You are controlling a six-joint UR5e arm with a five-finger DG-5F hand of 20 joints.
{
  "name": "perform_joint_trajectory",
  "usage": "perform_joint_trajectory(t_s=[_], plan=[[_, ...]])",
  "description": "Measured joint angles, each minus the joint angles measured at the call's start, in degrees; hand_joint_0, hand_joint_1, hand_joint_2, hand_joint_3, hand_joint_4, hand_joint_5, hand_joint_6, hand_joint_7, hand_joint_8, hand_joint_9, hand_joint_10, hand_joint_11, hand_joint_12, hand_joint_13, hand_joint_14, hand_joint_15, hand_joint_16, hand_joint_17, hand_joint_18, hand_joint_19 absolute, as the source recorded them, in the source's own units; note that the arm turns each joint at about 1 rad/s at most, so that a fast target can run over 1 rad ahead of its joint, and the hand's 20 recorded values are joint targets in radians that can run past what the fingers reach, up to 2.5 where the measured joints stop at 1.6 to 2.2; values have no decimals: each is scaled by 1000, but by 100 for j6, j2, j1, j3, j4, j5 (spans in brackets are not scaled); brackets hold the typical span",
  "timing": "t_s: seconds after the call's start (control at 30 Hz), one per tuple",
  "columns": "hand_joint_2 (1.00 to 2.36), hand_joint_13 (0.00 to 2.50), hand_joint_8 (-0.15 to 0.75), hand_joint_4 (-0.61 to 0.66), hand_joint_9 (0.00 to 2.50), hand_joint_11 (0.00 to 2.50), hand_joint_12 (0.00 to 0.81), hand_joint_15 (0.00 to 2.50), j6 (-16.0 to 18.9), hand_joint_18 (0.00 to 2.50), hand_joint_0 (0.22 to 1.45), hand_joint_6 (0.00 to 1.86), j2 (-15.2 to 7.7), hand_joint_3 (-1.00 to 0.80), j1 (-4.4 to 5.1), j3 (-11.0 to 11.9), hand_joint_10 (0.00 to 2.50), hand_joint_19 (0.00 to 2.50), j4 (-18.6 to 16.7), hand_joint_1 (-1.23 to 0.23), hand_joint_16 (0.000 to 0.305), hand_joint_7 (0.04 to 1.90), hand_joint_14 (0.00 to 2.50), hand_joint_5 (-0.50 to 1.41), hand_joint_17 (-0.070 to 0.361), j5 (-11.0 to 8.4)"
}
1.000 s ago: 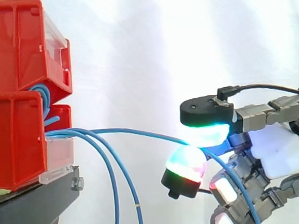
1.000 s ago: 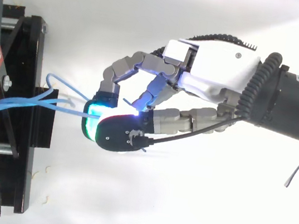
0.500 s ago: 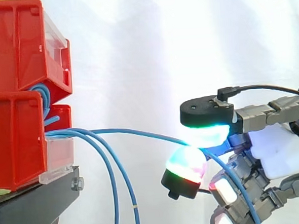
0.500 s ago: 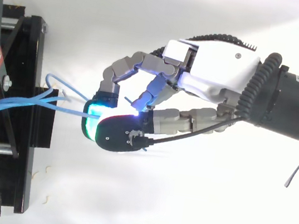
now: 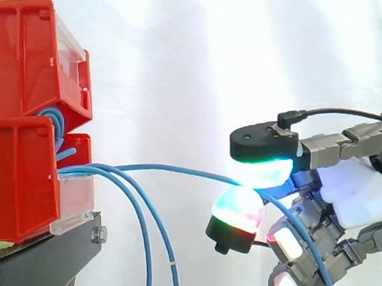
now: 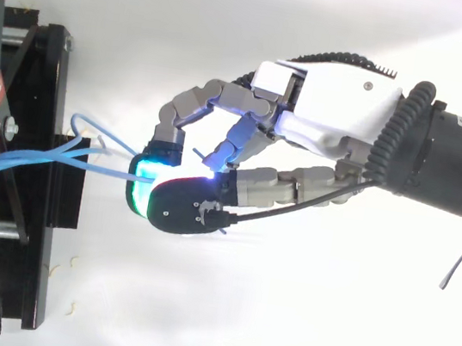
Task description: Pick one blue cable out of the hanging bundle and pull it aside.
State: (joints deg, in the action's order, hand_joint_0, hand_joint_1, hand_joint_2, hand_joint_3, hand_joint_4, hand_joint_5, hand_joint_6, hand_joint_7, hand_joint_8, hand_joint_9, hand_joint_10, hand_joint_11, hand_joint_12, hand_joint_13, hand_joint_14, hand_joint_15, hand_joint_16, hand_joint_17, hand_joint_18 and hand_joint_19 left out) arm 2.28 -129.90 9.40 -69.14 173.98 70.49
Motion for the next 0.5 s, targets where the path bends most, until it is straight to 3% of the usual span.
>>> perform_joint_trajectory(t_s=[0.5], plan=[[1436,939,260,-140,1201,456,466,526,0,679,488,872,0,43,0,-1,18,527,-2,-812,73,1059,20,-28,164,0]])
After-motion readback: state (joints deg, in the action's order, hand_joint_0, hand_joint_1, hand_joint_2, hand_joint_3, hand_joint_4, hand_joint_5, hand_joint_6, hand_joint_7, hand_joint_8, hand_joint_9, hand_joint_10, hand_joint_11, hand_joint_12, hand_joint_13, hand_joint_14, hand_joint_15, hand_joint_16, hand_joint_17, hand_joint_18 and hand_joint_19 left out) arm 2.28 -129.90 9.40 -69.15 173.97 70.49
